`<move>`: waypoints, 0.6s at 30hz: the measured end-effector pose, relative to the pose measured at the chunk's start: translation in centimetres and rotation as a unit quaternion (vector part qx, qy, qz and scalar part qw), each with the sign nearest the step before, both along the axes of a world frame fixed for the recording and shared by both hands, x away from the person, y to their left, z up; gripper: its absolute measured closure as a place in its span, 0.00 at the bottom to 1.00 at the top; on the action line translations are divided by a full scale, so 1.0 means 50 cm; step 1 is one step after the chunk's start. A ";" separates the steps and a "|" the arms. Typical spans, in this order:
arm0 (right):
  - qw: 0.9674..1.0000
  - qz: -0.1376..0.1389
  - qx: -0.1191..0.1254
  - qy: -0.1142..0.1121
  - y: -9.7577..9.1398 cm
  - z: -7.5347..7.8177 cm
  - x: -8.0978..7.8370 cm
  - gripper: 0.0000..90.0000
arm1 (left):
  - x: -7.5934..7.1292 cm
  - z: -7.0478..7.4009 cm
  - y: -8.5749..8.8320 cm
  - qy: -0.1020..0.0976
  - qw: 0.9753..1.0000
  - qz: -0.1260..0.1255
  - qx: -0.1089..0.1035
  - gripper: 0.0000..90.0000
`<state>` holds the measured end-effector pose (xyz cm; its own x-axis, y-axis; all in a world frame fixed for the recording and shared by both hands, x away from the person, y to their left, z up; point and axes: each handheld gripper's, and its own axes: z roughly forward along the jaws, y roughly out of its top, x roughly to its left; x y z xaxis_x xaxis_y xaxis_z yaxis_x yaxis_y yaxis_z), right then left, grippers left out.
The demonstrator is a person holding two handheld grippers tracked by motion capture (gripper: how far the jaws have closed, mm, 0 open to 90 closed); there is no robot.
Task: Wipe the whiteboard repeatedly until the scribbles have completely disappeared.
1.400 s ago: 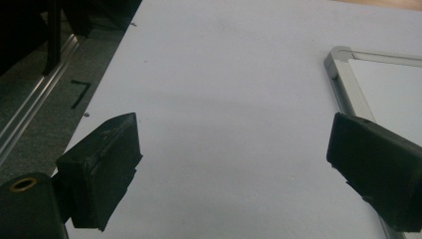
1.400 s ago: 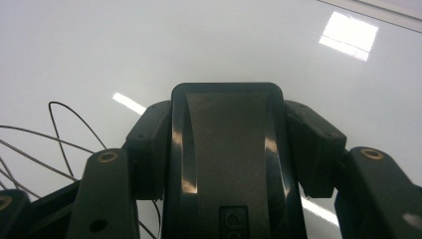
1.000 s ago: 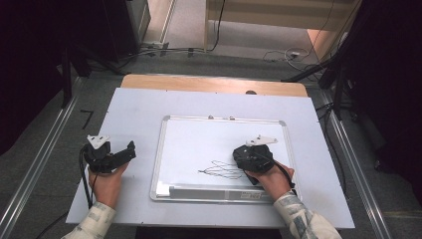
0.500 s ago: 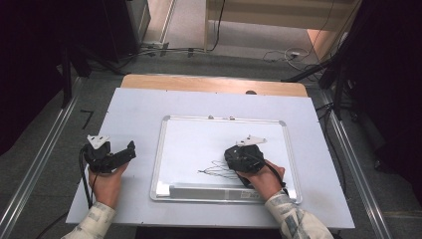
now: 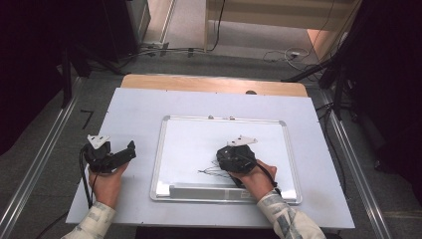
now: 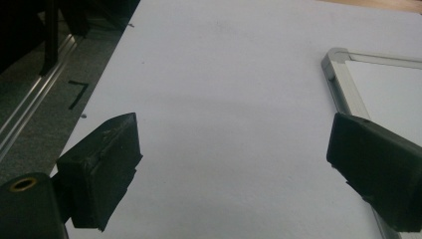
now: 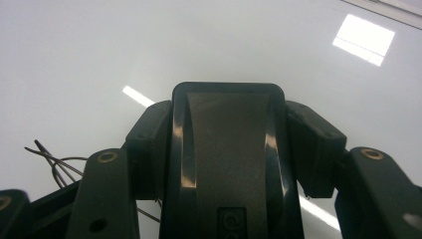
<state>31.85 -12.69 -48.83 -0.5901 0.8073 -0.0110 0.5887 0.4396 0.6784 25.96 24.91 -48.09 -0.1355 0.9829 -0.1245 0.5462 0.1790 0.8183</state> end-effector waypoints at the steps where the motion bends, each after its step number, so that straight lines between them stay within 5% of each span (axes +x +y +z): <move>1: 1.000 0.000 0.000 0.001 0.004 0.000 -0.001 0.43 | 0.000 0.000 0.000 0.000 1.000 0.000 0.000 0.08; 18: 1.000 0.011 0.002 0.001 0.049 -0.001 -0.004 0.43 | 0.000 0.000 0.000 -0.001 1.000 -0.001 -0.002 0.08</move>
<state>31.63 -10.26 -48.88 -0.6078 0.7941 -0.0059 0.5808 0.4496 0.6786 25.97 24.93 -48.08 -0.1340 0.9826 -0.1284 0.5454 0.1813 0.8183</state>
